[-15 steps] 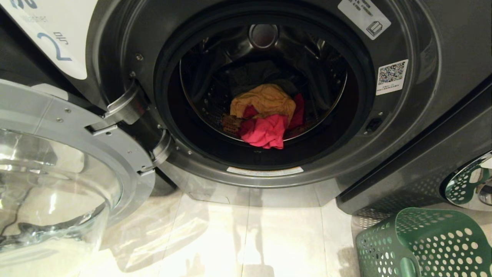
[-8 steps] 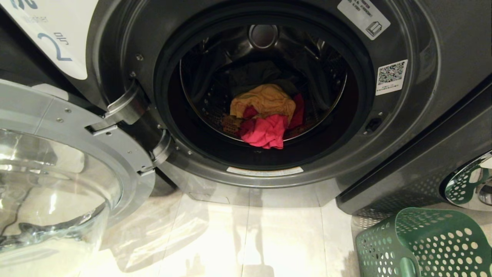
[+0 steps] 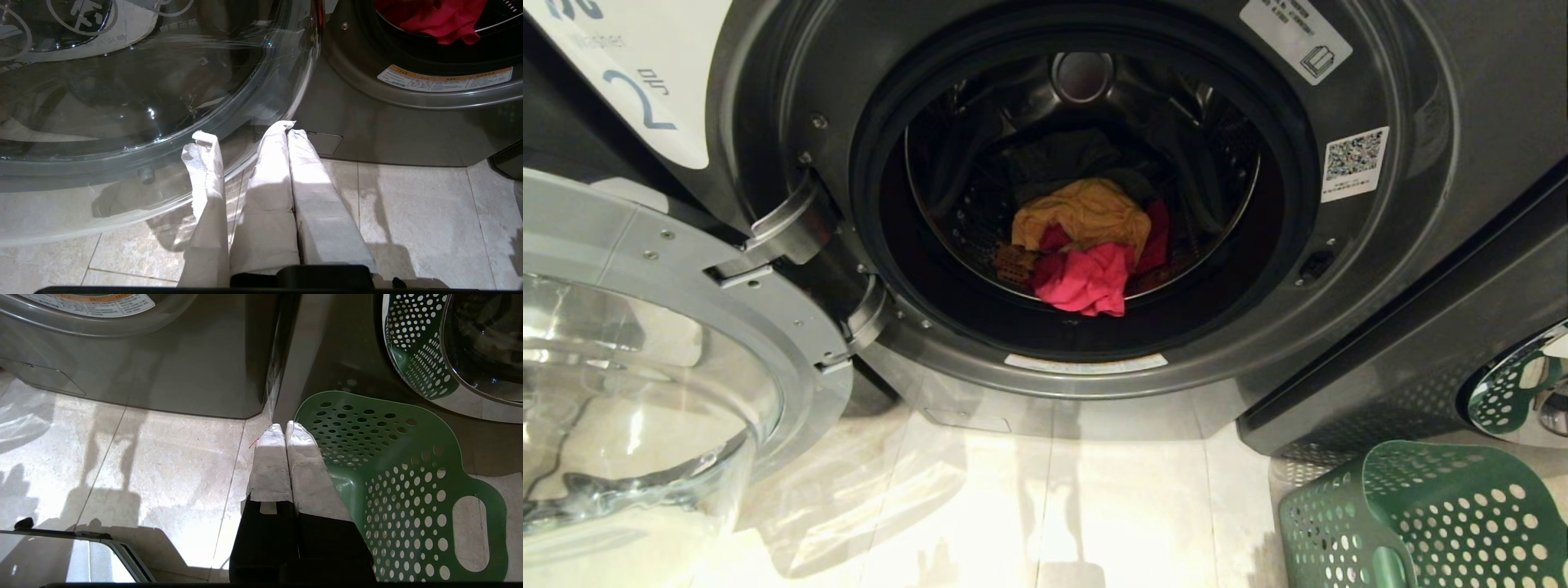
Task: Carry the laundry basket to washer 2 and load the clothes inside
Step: Close the washing machine door with the left hand
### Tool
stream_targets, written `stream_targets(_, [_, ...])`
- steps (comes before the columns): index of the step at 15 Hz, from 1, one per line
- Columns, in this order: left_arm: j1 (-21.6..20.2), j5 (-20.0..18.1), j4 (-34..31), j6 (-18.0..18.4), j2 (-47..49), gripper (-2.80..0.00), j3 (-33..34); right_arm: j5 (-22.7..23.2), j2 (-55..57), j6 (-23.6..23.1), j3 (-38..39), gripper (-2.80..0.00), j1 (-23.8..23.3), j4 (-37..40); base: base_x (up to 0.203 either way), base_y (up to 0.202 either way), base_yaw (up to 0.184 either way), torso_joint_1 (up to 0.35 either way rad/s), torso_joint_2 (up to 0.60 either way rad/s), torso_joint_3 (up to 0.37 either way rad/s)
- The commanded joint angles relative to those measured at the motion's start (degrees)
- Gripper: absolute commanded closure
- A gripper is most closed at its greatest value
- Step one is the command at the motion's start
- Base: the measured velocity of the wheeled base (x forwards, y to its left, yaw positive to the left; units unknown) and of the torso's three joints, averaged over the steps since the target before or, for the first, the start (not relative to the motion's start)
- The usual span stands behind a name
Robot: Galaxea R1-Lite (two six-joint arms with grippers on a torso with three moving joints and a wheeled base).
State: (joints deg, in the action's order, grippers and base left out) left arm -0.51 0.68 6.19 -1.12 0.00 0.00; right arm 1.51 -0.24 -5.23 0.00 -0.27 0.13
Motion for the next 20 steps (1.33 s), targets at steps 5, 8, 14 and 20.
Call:
stream_targets(5, [-0.02,0.02,0.05,-0.02,0.09,0.00,2.29,0.07,0.24,-0.04,0.00,0.00,0.00,0.04,0.000,0.000,0.000,0.000,0.00,0.000])
stream_targets(8, [-0.02,0.02,0.05,-0.02,0.09,0.00,2.29,0.07,0.24,-0.04,0.00,0.00,0.00,0.04,0.000,0.000,0.000,0.000,0.00,0.000])
stream_targets(14, [-0.02,-0.07,0.05,0.15,0.09,0.00,2.29,-0.02,0.24,0.05,0.00,0.00,0.00,-0.05,0.000,0.000,0.000,0.000,0.00,0.000])
stream_targets(20, [-0.02,0.02,-0.04,0.42,0.09,0.00,2.29,-0.02,0.24,-0.04,0.00,0.00,0.00,0.04,0.000,0.000,0.000,0.000,0.00,0.000])
